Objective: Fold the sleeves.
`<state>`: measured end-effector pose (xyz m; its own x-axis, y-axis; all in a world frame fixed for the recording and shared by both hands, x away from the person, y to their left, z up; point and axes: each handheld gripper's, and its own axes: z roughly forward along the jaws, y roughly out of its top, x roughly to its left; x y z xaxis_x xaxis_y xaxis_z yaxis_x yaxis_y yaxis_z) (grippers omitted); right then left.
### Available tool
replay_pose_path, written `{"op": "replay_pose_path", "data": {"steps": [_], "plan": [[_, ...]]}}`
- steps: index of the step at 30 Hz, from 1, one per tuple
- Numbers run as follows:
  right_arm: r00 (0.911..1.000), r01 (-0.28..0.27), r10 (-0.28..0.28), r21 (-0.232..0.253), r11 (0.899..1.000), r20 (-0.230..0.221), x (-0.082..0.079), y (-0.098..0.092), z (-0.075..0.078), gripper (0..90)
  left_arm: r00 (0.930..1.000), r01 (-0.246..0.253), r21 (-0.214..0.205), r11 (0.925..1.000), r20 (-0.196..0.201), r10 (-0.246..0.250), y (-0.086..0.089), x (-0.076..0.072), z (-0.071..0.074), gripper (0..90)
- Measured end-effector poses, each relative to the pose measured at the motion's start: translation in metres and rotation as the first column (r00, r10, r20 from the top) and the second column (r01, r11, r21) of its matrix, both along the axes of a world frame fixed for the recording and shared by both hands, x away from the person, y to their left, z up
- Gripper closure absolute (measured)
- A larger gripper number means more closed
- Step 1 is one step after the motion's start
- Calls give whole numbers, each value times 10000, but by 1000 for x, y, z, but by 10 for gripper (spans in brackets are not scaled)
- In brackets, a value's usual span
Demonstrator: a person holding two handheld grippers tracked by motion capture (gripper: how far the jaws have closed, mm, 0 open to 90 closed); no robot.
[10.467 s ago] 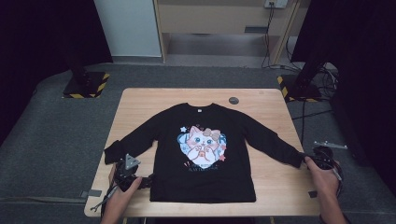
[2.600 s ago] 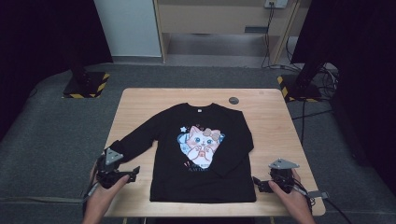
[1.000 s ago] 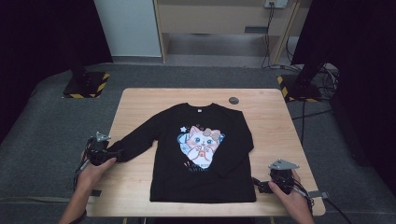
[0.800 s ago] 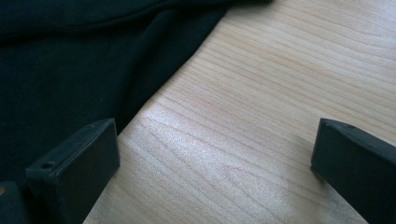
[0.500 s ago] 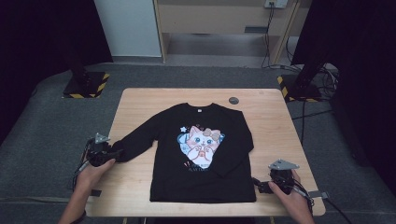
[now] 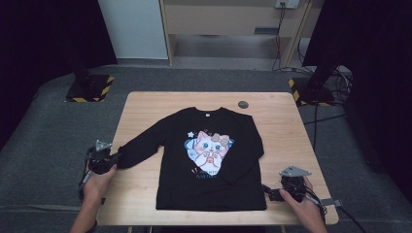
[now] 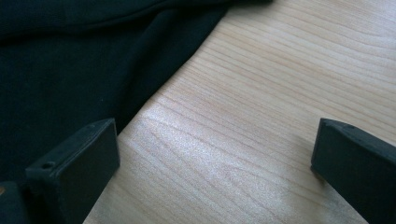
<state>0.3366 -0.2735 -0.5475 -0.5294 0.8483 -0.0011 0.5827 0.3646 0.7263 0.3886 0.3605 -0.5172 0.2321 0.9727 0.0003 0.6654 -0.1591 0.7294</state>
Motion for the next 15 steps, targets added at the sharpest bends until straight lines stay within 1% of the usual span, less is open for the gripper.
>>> {"op": "replay_pose_path", "data": {"steps": [1, 4, 9, 15], "plan": [[10000, -2, 2, 1, 10000, 3, 0, 0, 0, 10, 9999, -49, -51, 10000, 112, 49, 1, -1, 2, 842], [10000, -3, 3, 3, 10000, 4, 0, 0, 0, 10, 9994, -11, 70, 10000, 349, 9, 2, -5, 9, 843], [10000, -5, 5, 2, 10000, 4, 0, 0, 0, 10, 9975, 38, -115, 9999, 711, -30, 5, -13, 18, 845], [10000, -5, 5, 1, 10000, 4, 0, 0, 0, 10, 9937, 151, -115, 9998, 1108, -137, 5, -21, 28, 844]]}}
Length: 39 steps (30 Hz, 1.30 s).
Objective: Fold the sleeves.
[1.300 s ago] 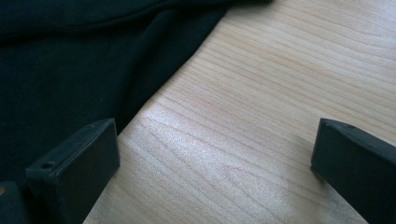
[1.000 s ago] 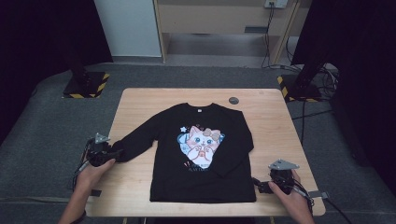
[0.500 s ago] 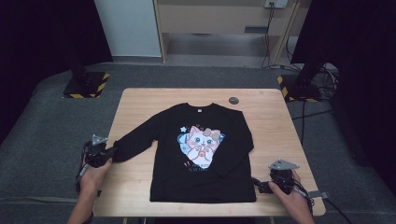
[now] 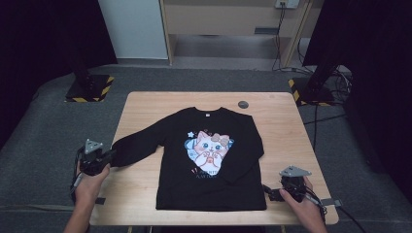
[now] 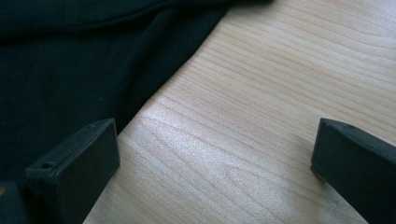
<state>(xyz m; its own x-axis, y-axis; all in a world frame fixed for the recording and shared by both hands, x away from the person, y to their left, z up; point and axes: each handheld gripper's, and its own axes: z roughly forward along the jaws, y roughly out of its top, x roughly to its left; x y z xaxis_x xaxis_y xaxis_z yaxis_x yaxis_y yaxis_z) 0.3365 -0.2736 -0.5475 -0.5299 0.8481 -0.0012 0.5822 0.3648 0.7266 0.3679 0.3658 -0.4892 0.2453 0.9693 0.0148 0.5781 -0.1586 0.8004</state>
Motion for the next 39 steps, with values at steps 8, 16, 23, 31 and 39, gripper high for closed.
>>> {"op": "replay_pose_path", "data": {"steps": [8, 16, 23, 31, 39], "plan": [[10000, 19, -19, -2, 10000, 3, 0, 0, 0, 10, 9982, 136, -6, 9999, 583, -136, -5, -1, 20, 844], [10000, 23, -23, -2, 10000, 2, 0, 0, 0, 10, 9908, 659, 464, 9967, 1152, -708, -32, 8, 57, 844], [10000, 16, -16, -3, 10000, 1, 0, 0, 0, 10, 9805, 1019, 826, 9914, 1603, -1141, -51, 13, 84, 843], [10000, 16, -16, -5, 10000, 3, 0, 0, 0, 10, 9777, 1028, 1341, 9856, 1689, -1250, -57, 22, 104, 843], [10000, 23, -23, -2, 10000, -2, -1, 0, 0, 10, 9696, 1694, 1587, 9727, 1500, -1934, -86, 17, 103, 843]]}}
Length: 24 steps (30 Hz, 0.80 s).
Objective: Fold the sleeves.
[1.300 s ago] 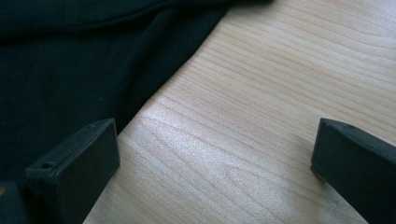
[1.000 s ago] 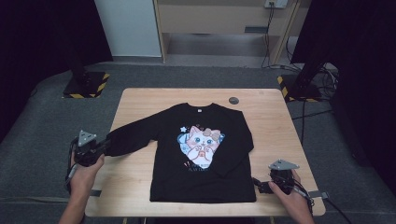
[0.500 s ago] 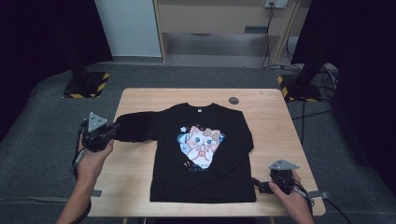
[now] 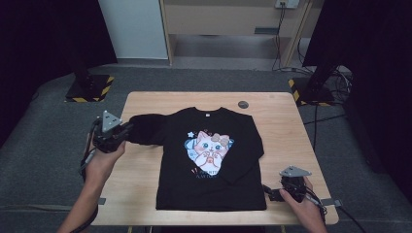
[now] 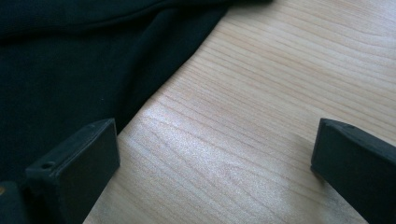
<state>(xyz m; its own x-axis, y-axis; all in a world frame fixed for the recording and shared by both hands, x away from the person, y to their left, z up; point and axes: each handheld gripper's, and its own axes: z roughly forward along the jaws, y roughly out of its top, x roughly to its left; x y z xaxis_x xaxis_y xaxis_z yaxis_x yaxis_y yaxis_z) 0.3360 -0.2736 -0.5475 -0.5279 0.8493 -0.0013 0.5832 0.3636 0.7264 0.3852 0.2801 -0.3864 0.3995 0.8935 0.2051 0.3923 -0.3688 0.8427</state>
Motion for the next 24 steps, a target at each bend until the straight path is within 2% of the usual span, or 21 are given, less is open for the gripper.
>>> {"op": "replay_pose_path", "data": {"steps": [3, 14, 24], "plan": [[10000, 3, -3, 1, 10000, 1, 0, 0, 0, 10, 9995, 296, 185, 9994, -119, -293, -15, 0, -3, 842], [10000, 13, -13, 18, 10000, -15, 0, 0, 0, 10, 9939, 1002, 346, 9944, -487, -985, -56, 0, -13, 842], [10000, -19, 19, 19, 10000, -16, 0, 0, 0, 10, 9842, 1608, 567, 9854, -843, -1557, -87, 0, -26, 843]]}}
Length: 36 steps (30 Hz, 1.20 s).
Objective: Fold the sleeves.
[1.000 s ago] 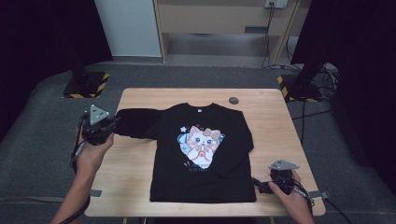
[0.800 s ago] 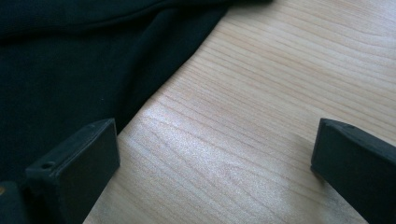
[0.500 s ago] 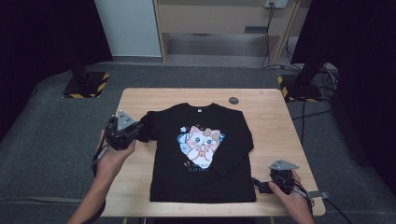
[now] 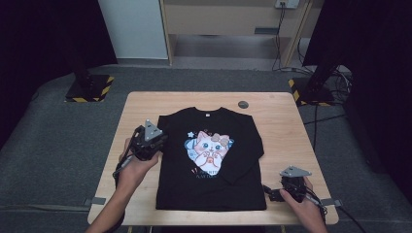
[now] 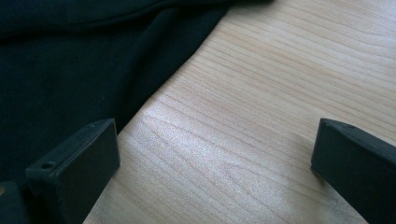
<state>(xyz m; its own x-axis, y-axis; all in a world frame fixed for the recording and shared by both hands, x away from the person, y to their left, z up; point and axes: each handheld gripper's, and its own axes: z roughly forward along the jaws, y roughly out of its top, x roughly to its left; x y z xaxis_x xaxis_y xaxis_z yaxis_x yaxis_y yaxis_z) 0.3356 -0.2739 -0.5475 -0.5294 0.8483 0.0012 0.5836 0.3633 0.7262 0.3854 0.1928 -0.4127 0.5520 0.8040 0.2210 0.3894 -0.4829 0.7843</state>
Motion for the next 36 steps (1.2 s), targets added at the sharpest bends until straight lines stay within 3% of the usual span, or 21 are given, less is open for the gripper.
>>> {"op": "replay_pose_path", "data": {"steps": [11, 14, 25, 36], "plan": [[10000, -21, 21, 1, 10000, -1, 0, 0, 0, 10, 9990, 372, 24, 9993, -237, -372, -23, 0, -12, 844], [10000, -22, 22, 1, 10000, 0, 0, 0, 0, 10, 9981, 529, 224, 9983, -336, -521, -32, 0, -13, 844], [10000, -48, 48, 0, 10000, 0, 0, 0, 0, 10, 9896, 1272, 1039, 9864, -805, -1191, -56, -3, -26, 844], [10000, -56, 56, -4, 10000, 2, 0, 0, 0, 10, 9836, 1587, 1159, 9805, -1044, -1469, -69, -6, -36, 843]]}}
